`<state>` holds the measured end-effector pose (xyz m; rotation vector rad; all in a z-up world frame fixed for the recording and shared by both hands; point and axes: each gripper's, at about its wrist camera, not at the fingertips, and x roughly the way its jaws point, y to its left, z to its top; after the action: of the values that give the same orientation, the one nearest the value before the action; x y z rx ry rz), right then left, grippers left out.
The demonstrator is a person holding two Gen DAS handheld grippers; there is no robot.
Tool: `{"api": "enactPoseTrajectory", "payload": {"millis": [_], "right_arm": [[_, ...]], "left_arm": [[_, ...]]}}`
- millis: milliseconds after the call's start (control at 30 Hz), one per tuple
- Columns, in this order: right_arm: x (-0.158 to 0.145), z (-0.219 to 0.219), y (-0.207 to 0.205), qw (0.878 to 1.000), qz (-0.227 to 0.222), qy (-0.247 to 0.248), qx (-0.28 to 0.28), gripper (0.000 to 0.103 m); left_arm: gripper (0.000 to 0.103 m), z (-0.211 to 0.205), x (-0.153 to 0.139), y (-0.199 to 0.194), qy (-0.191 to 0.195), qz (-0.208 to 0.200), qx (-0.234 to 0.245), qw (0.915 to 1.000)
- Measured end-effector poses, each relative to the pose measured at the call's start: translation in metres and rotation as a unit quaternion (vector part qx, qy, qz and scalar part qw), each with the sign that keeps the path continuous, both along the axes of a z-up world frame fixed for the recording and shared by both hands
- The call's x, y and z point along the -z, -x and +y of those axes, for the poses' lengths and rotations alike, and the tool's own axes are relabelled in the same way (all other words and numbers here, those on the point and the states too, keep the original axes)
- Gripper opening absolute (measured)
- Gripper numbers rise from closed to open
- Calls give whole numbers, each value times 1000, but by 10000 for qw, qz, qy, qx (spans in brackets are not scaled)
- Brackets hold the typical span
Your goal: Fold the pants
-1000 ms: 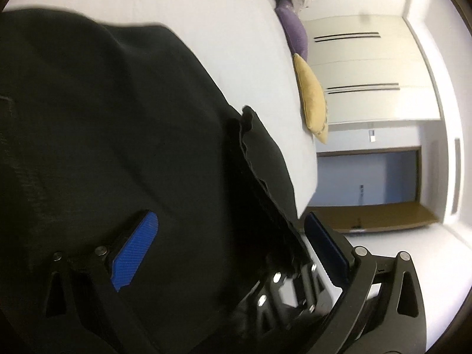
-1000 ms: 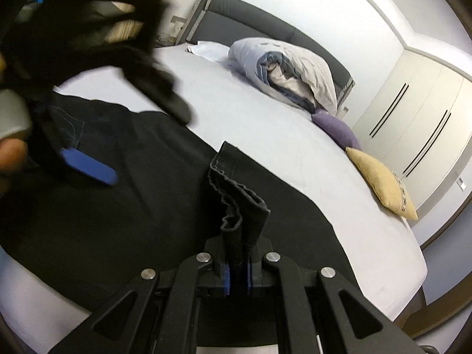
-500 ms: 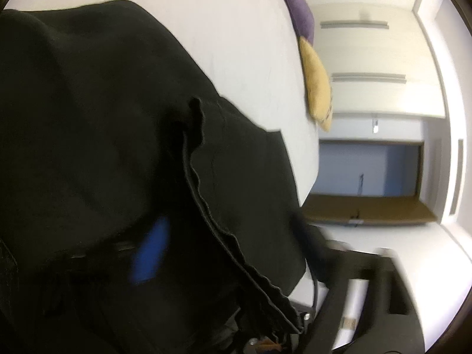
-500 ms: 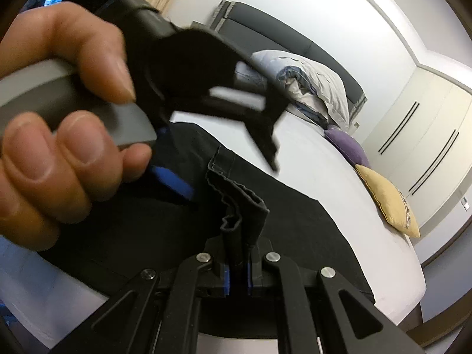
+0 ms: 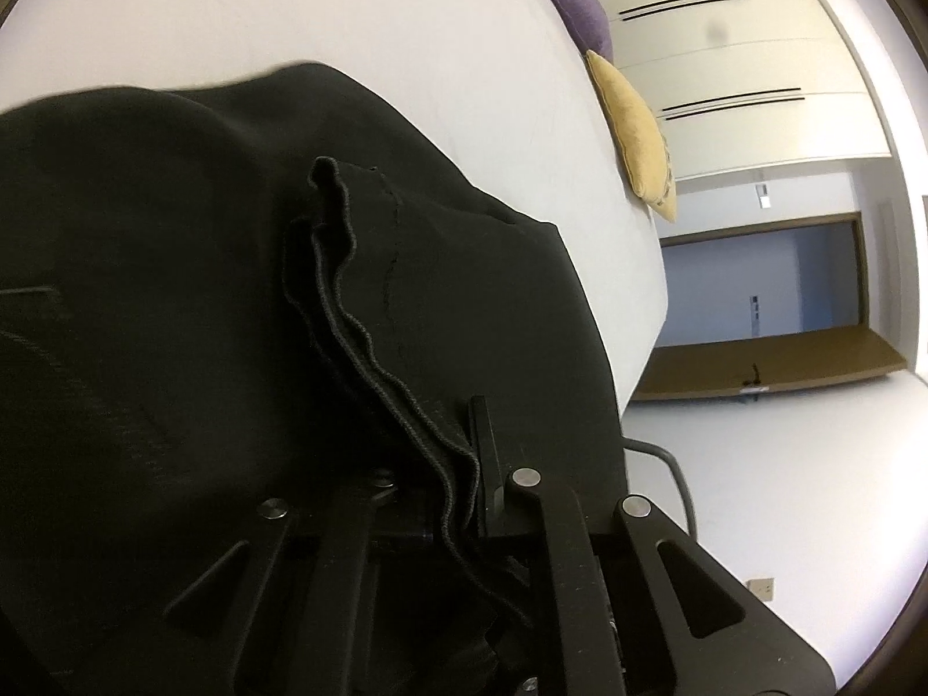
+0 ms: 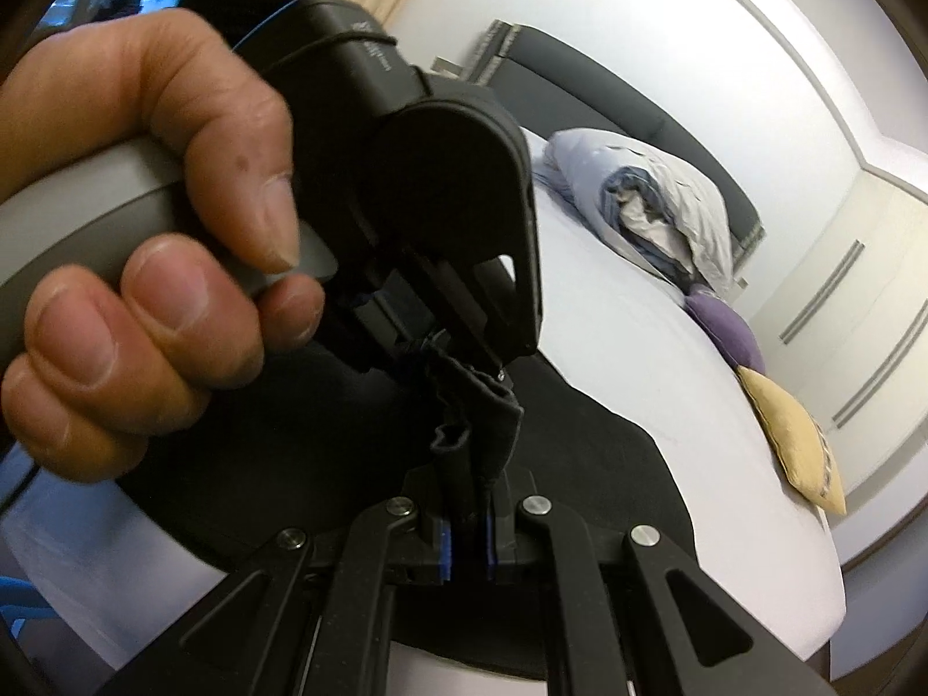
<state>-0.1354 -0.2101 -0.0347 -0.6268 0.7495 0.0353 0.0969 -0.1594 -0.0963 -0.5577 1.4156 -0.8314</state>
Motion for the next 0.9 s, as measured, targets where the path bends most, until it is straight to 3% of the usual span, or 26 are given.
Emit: {"api": "enactPoseTrajectory", "payload": {"millis": [300,700,767,900], "right_arm": [[13,22,-16,9987,301,86,-410,8],[32,-3,-52,9958,759,176,-476,10],[29,-8,-58,9958,773,103,-475,11],[26,-12,-56,9957,839,-87,-383,14]], "left_arm": [[7,5,-15,-1,-622,-609,353,9956],[8,-10,19,1,-839,-553,276,9946],[9,-13,20,2,-822,-493,239,9951],[12,3,5,2,-1214,-770,186,9894]]}}
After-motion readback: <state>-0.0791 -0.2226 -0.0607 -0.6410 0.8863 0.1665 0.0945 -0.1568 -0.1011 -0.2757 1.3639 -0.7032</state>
